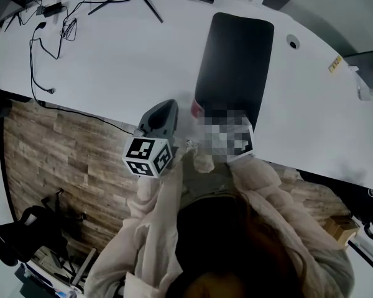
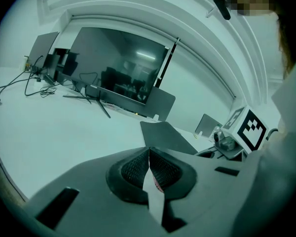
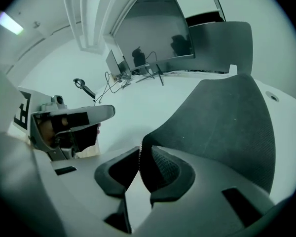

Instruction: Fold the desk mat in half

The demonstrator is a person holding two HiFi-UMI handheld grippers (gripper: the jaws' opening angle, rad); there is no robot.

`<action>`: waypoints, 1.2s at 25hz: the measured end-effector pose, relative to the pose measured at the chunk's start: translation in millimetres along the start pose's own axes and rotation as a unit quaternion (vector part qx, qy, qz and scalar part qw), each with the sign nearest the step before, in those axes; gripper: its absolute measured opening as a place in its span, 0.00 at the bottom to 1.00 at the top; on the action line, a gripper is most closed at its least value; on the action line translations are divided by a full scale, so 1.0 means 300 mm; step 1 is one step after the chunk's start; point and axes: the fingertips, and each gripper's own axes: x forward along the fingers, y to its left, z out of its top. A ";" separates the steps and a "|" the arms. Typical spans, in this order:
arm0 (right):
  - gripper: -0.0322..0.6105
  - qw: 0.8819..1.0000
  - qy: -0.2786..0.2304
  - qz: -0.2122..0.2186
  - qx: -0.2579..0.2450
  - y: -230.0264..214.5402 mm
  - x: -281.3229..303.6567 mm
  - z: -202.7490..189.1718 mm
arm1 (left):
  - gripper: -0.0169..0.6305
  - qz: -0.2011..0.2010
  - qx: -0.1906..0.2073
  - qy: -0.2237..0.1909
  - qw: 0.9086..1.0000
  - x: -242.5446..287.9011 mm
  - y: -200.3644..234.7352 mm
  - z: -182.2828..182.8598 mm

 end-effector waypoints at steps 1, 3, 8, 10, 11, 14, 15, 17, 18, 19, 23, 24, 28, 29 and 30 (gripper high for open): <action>0.20 1.000 -0.002 0.005 0.000 0.010 -0.003 0.004 | 0.07 -0.001 0.002 0.001 1.000 0.002 0.000 0.003; 0.26 1.000 -0.011 0.020 -0.001 0.027 -0.026 0.013 | 0.07 -0.003 0.005 0.001 1.000 0.004 -0.005 0.010; 0.40 0.996 -0.061 0.056 0.033 0.018 -0.154 0.069 | 0.07 -0.011 0.019 -0.001 1.000 0.031 -0.049 0.040; 0.40 0.996 -0.077 0.042 0.034 -0.028 -0.215 0.079 | 0.07 -0.015 0.025 -0.002 1.000 0.042 -0.084 0.054; 0.39 0.995 -0.083 0.034 0.035 -0.055 -0.246 0.079 | 0.07 -0.018 0.028 -0.003 0.999 0.048 -0.107 0.060; 0.38 0.994 -0.103 0.009 0.042 -0.145 -0.349 0.074 | 0.07 -0.028 0.035 -0.008 0.999 0.074 -0.185 0.085; 0.36 0.993 -0.110 -0.001 0.044 -0.178 -0.385 0.073 | 0.07 -0.032 0.038 -0.010 0.999 0.084 -0.212 0.095; 0.33 0.991 -0.125 -0.021 0.046 -0.242 -0.459 0.072 | 0.07 -0.040 0.044 -0.013 0.998 0.104 -0.270 0.114; 0.31 0.989 -0.134 -0.032 0.047 -0.274 -0.495 0.070 | 0.07 -0.044 0.048 -0.015 0.998 0.114 -0.298 0.123; 0.28 0.988 -0.143 -0.042 0.051 -0.306 -0.532 0.069 | 0.07 -0.047 0.052 -0.016 0.997 0.123 -0.327 0.131; 0.12 0.977 -0.180 -0.082 0.079 -0.433 -0.665 0.051 | 0.07 -0.059 0.064 -0.021 0.996 0.155 -0.426 0.154; 0.11 0.974 -0.188 -0.090 0.085 -0.460 -0.695 0.045 | 0.07 -0.062 0.068 -0.023 0.996 0.162 -0.448 0.159; 0.07 0.965 -0.214 -0.118 0.098 -0.544 -0.812 0.024 | 0.07 -0.072 0.079 -0.029 0.994 0.176 -0.532 0.182; 0.07 0.963 -0.219 -0.125 0.098 -0.562 -0.839 0.020 | 0.07 -0.075 0.081 -0.030 0.993 0.180 -0.551 0.187; 0.07 0.961 -0.224 -0.132 0.097 -0.579 -0.865 0.018 | 0.07 -0.078 0.084 -0.031 0.993 0.186 -0.569 0.193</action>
